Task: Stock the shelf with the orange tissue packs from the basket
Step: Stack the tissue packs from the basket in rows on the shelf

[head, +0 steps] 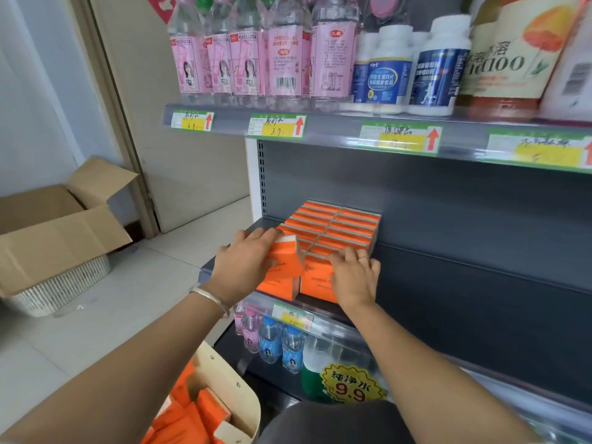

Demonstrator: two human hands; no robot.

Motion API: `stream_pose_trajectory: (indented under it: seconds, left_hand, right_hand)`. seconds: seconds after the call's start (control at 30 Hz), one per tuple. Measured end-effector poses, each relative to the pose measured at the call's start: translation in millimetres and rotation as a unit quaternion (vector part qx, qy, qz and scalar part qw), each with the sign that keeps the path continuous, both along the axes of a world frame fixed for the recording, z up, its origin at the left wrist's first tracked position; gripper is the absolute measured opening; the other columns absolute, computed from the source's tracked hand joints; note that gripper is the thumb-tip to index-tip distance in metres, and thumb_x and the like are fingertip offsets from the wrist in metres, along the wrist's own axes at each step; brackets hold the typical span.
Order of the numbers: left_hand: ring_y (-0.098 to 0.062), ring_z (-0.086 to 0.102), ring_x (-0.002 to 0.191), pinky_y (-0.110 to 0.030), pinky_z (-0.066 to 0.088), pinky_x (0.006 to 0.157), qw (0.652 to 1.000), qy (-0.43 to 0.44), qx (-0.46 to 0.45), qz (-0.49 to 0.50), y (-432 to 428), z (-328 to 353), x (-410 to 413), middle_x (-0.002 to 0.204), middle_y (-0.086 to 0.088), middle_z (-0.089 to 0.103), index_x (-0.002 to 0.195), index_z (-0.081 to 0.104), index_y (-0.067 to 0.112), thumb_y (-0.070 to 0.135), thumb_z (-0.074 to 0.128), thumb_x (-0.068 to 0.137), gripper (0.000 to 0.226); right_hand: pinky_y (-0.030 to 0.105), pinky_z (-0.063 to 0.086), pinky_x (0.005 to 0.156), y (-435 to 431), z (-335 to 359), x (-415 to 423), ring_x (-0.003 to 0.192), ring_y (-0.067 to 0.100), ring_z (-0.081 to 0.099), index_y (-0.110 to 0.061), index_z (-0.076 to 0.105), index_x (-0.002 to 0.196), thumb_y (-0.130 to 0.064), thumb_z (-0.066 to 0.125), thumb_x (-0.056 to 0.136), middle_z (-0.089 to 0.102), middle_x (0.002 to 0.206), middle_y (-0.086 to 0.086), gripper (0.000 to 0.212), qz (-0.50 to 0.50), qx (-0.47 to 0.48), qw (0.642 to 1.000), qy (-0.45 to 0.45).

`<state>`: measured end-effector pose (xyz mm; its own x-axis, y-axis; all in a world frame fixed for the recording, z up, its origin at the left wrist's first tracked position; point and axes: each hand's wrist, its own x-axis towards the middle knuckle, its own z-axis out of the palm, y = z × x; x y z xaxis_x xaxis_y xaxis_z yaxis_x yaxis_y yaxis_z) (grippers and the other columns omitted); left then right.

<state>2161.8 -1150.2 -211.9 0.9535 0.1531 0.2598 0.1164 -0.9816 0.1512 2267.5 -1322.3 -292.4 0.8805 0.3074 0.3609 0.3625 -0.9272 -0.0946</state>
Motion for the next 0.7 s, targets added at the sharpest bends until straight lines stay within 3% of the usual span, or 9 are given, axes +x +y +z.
stream_pose_trajectory:
  seconds: [0.2, 0.27, 0.37, 0.4, 0.47, 0.57, 0.7]
  left_hand:
    - [-0.023, 0.04, 0.12, -0.046, 0.044, 0.089, 1.0, 0.014, 0.012, -0.022, -11, 2, 5, 0.128, 0.003, 0.045, 0.135, 0.033, 0.027, 0.031, 0.054, 0.091, 0.049]
    - [-0.024, 0.041, 0.12, -0.046, 0.045, 0.09, 0.999, 0.021, 0.029, -0.03, -17, 0, 7, 0.127, 0.001, 0.045, 0.134, 0.035, 0.025, 0.03, 0.055, 0.09, 0.049]
    - [-0.025, 0.041, 0.121, -0.046, 0.044, 0.092, 0.998, 0.038, 0.042, -0.03, -22, -3, 9, 0.128, 0.001, 0.045, 0.132, 0.038, 0.024, 0.028, 0.057, 0.088, 0.048]
    - [-0.026, 0.041, 0.122, -0.046, 0.044, 0.094, 0.998, 0.046, 0.028, -0.03, -22, -5, 9, 0.128, 0.0, 0.045, 0.131, 0.04, 0.024, 0.027, 0.058, 0.087, 0.048]
    - [-0.028, 0.043, 0.121, -0.046, 0.044, 0.095, 0.997, 0.056, -0.026, -0.036, -22, -8, 10, 0.125, -0.004, 0.047, 0.128, 0.044, 0.021, 0.024, 0.061, 0.085, 0.047]
    - [-0.028, 0.048, 0.114, -0.041, 0.042, 0.095, 0.993, 0.034, -0.101, -0.054, -25, -10, 12, 0.118, -0.008, 0.051, 0.12, 0.051, 0.014, 0.023, 0.068, 0.08, 0.044]
    - [-0.029, 0.049, 0.112, -0.036, 0.041, 0.093, 0.99, -0.006, -0.121, -0.066, -28, -12, 12, 0.12, -0.01, 0.049, 0.123, 0.05, 0.013, 0.013, 0.067, 0.081, 0.046]
  right_hand:
    - [0.04, 0.03, 0.091, -1, 6, 7, 0.117, 0.024, 0.044, -0.031, 0.05, 0.127, -0.022, 0.051, 0.093, 0.051, 0.124, -0.002, 0.036, 0.02, -0.027, 0.999, 0.012]
    - [0.04, 0.03, 0.092, -6, 15, 3, 0.115, 0.023, 0.05, -0.029, 0.055, 0.123, -0.034, 0.041, 0.098, 0.057, 0.122, -0.004, 0.029, 0.032, 0.03, 0.999, -0.004]
    - [0.039, 0.031, 0.095, -12, 30, -10, 0.114, 0.022, 0.055, -0.026, 0.059, 0.121, -0.052, 0.022, 0.093, 0.063, 0.121, -0.003, 0.053, 0.089, 0.189, 0.977, -0.038]
    - [0.039, 0.032, 0.096, -14, 35, -14, 0.117, 0.022, 0.054, -0.025, 0.058, 0.123, -0.056, 0.019, 0.089, 0.061, 0.124, -0.003, 0.061, 0.124, 0.194, 0.972, -0.04]
    - [0.04, 0.034, 0.099, -16, 42, -20, 0.122, 0.022, 0.048, -0.025, 0.05, 0.132, -0.06, 0.031, 0.088, 0.056, 0.13, -0.002, 0.06, 0.191, 0.132, 0.972, -0.021]
    - [0.039, 0.033, 0.105, -18, 46, -26, 0.128, 0.02, 0.04, -0.028, 0.04, 0.14, -0.051, 0.056, 0.086, 0.045, 0.136, -0.003, 0.061, 0.244, 0.02, 0.969, 0.017]
    - [0.037, 0.035, 0.103, -29, 43, -26, 0.122, 0.018, 0.045, -0.026, 0.046, 0.131, -0.044, 0.062, 0.084, 0.048, 0.128, -0.005, 0.053, 0.214, 0.035, 0.976, 0.027]
